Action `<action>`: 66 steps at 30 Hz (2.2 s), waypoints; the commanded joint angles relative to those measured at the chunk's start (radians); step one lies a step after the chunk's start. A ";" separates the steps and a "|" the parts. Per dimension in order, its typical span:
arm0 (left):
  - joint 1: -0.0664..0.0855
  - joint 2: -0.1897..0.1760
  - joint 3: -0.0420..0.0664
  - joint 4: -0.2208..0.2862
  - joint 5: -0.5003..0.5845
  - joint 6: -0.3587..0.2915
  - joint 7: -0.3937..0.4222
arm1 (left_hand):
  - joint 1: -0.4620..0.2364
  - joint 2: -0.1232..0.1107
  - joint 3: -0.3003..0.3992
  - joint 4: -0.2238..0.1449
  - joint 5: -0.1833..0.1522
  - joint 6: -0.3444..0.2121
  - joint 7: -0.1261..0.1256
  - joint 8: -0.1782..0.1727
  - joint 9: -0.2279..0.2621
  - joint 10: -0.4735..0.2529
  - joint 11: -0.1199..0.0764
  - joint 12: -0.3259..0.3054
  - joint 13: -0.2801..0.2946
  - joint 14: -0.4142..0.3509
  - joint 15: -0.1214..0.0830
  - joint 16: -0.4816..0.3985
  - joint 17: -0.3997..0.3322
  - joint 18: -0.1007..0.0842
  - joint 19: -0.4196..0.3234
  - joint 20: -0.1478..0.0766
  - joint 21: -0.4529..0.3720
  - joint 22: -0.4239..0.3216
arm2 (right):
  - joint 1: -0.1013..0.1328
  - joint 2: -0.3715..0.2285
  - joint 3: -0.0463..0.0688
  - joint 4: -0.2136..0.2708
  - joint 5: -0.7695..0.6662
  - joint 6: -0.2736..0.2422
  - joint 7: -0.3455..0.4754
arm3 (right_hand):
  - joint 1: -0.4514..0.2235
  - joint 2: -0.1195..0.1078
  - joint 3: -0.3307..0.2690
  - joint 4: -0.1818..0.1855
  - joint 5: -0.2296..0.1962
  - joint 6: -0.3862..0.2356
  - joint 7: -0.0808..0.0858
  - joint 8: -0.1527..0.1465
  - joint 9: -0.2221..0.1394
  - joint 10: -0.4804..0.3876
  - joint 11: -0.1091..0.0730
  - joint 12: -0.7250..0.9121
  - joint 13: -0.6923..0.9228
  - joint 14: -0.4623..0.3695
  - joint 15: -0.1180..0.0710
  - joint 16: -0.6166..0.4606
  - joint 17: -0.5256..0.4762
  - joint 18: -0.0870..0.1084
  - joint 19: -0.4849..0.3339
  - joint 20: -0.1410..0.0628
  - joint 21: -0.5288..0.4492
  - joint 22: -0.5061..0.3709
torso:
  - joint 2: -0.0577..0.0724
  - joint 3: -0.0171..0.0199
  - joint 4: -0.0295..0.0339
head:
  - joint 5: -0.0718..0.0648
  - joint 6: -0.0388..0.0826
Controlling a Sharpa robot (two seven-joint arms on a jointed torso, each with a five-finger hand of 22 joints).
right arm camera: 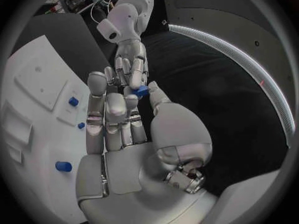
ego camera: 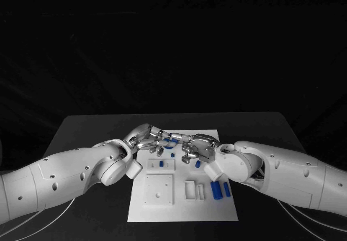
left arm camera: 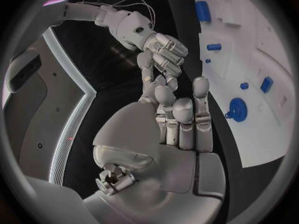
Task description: Assemble the parts on the task board
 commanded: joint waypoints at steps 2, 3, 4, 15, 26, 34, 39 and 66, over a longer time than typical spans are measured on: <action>-0.002 0.004 -0.002 0.003 -0.023 -0.010 -0.018 | 0.000 -0.006 -0.006 -0.002 -0.005 -0.001 0.001 -0.003 -0.001 0.002 -0.002 -0.005 0.001 -0.001 -0.003 -0.003 -0.002 -0.006 0.005 0.000 -0.006 0.018 | 0.003 0.003 0.003 0.004 -0.040 -0.020 0.006 | 0.006 -0.005 -0.009 0.000 -0.008 0.050 -0.037 0.004 0.005 0.004 -0.006 -0.005 0.003 0.000 -0.007 -0.005 -0.001 -0.013 0.002 -0.007 0.004 0.036 | 0.000 -0.0001 -0.0004 | 0.001 -0.001; -0.002 0.004 -0.002 0.003 -0.023 -0.011 -0.018 | 0.004 -0.004 -0.015 0.001 -0.007 0.001 0.001 -0.002 0.000 0.003 -0.002 -0.006 0.002 0.000 -0.003 -0.004 -0.001 -0.006 0.007 0.000 -0.010 0.018 | 0.003 0.003 0.003 0.003 -0.043 -0.022 0.004 | 0.007 -0.004 -0.010 -0.001 -0.010 0.051 -0.037 0.004 0.007 0.005 -0.007 -0.005 0.004 0.001 -0.007 -0.006 -0.001 -0.013 0.002 -0.008 0.005 0.037 | 0.000 -0.0004 -0.0002 | 0.001 -0.001; -0.002 0.004 -0.002 0.003 -0.023 -0.011 -0.018 | 0.004 -0.004 -0.015 0.001 -0.007 0.001 0.001 -0.002 0.000 0.003 -0.002 -0.006 0.002 0.000 -0.003 -0.004 -0.001 -0.006 0.007 0.000 -0.010 0.018 | 0.003 0.003 0.003 0.003 -0.045 -0.025 0.003 | 0.008 -0.004 -0.011 -0.001 -0.011 0.052 -0.038 0.004 0.008 0.006 -0.007 -0.005 0.005 0.001 -0.008 -0.006 -0.001 -0.014 0.003 -0.008 0.005 0.037 | 0.000 -0.0001 -0.0003 | 0.001 -0.001; -0.002 0.004 -0.002 0.003 -0.024 -0.014 -0.025 | -0.007 -0.013 -0.032 0.009 -0.016 -0.011 0.006 -0.004 -0.003 0.001 0.001 -0.008 0.004 -0.002 -0.001 -0.006 -0.003 -0.007 0.009 0.001 -0.014 0.018 | 0.003 0.007 0.003 0.000 -0.064 -0.054 -0.004 | 0.020 -0.001 -0.015 -0.012 -0.016 0.067 -0.044 0.005 0.020 0.014 -0.012 -0.002 0.013 0.003 -0.011 -0.006 0.000 -0.017 0.004 -0.011 0.007 0.037 | 0.000 0.0004 0.0002 | 0.001 -0.003; -0.002 0.004 -0.002 0.005 -0.030 -0.003 -0.043 | -0.016 -0.045 -0.090 0.019 -0.013 -0.059 0.024 -0.003 -0.004 -0.013 0.010 -0.005 0.007 -0.012 0.007 -0.013 -0.019 0.000 0.009 0.010 -0.023 0.019 | 0.003 0.007 0.003 0.000 -0.073 -0.067 -0.010 | 0.020 -0.001 -0.017 -0.015 -0.014 0.070 -0.045 0.004 0.024 0.015 -0.013 -0.004 0.014 0.004 -0.012 -0.008 -0.001 -0.019 0.005 -0.013 0.006 0.037 | 0.001 0.0002 -0.0001 | 0.000 -0.005; -0.002 0.005 -0.002 0.006 -0.036 0.002 -0.047 | -0.015 -0.052 -0.100 0.019 -0.028 -0.062 0.026 -0.003 -0.004 -0.014 0.011 -0.006 0.006 -0.014 0.008 -0.014 -0.021 0.000 0.008 0.011 -0.025 0.019 | 0.003 0.008 0.003 0.001 -0.088 -0.092 -0.022 | 0.018 -0.006 -0.023 -0.019 -0.022 0.078 -0.048 0.005 0.030 0.022 -0.015 -0.001 0.020 0.006 -0.013 -0.007 -0.001 -0.020 0.006 -0.014 0.006 0.036 | 0.000 0.0002 -0.0006 | 0.000 -0.007; -0.002 0.005 -0.002 0.006 -0.039 0.002 -0.048 | -0.011 -0.040 -0.097 0.020 -0.030 -0.058 0.024 -0.003 -0.004 -0.014 0.010 -0.005 0.005 -0.014 0.008 -0.014 -0.022 0.000 0.009 0.012 -0.025 0.019 | 0.003 0.008 0.003 0.002 -0.092 -0.101 -0.027 | 0.018 -0.005 -0.024 -0.019 -0.025 0.080 -0.049 0.004 0.033 0.023 -0.015 -0.002 0.021 0.006 -0.014 -0.008 -0.001 -0.020 0.007 -0.015 0.005 0.036 | 0.000 0.0004 -0.0003 | 0.000 -0.008; -0.002 0.009 -0.002 0.000 -0.036 -0.011 -0.041 | 0.020 0.034 -0.032 0.017 -0.016 -0.009 0.004 -0.002 -0.002 -0.004 0.001 -0.015 -0.001 -0.012 0.000 -0.014 -0.023 -0.006 0.007 0.003 -0.023 0.020 | 0.003 0.009 0.003 0.006 -0.124 -0.119 -0.065 | 0.019 -0.003 -0.022 -0.027 -0.020 0.082 -0.051 0.004 0.038 0.028 -0.017 -0.008 0.022 0.009 -0.015 -0.010 -0.001 -0.021 0.009 -0.016 0.003 0.036 | 0.000 0.0012 -0.0008 | -0.006 -0.011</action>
